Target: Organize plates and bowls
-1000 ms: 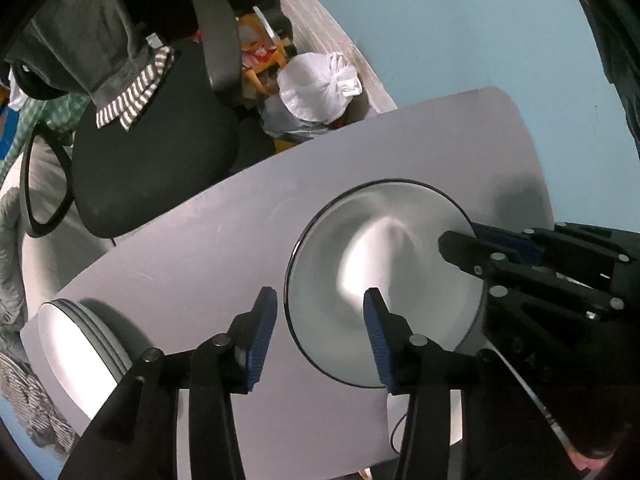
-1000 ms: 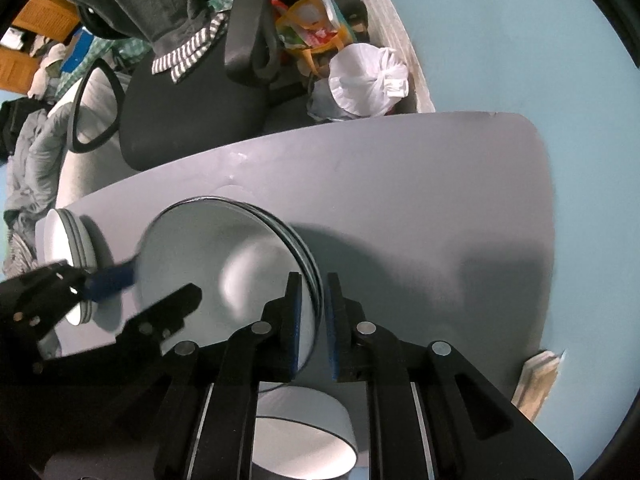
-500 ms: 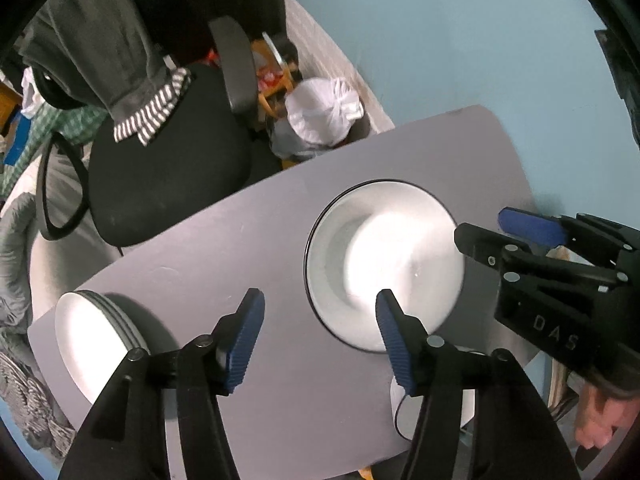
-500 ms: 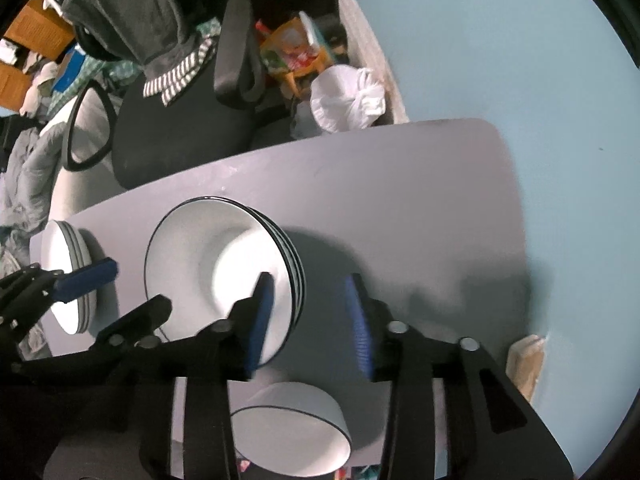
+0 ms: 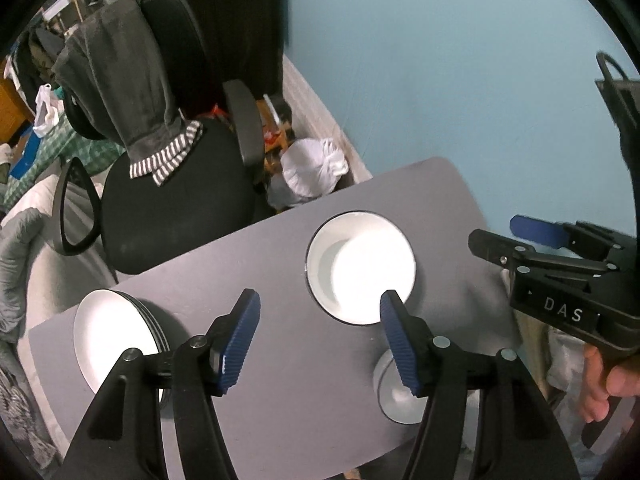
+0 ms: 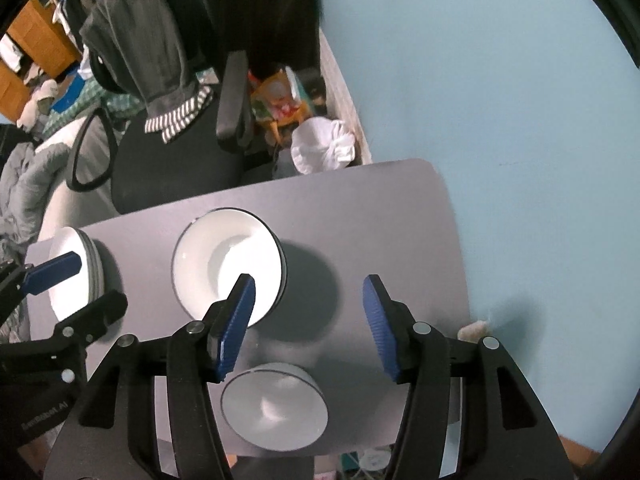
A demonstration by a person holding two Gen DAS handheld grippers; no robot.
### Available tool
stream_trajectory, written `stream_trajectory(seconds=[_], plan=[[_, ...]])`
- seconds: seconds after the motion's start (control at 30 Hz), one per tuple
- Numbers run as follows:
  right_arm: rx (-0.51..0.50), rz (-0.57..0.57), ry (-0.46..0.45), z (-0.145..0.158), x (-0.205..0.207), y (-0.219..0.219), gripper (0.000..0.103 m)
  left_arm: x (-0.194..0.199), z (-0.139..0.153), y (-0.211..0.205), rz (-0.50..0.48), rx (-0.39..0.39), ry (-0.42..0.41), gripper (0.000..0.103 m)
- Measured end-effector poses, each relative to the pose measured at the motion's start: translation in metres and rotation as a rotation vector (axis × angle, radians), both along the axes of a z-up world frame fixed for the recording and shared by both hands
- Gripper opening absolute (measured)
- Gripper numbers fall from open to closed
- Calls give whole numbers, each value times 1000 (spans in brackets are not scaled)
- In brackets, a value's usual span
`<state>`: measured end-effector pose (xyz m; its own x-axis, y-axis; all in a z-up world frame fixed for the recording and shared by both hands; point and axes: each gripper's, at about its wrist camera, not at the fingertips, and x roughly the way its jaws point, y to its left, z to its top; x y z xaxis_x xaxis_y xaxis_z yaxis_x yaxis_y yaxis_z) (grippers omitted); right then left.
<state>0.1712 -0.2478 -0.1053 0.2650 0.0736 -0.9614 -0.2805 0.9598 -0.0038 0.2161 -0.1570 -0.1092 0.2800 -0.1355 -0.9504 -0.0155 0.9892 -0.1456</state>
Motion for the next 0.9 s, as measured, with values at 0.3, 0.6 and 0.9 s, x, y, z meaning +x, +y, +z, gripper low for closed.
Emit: stream_trajectory(seconds=[0.3, 0.6, 0.9], plan=[[28, -54, -28, 23, -22, -11, 56, -26, 31, 9, 9, -63, -106, 69], [35, -90, -60, 44, -51, -27, 56, -52, 48, 12, -13, -103, -159, 69], [49, -127, -77, 62, -74, -37, 57, -74, 62, 4, -80, -95, -218, 73]])
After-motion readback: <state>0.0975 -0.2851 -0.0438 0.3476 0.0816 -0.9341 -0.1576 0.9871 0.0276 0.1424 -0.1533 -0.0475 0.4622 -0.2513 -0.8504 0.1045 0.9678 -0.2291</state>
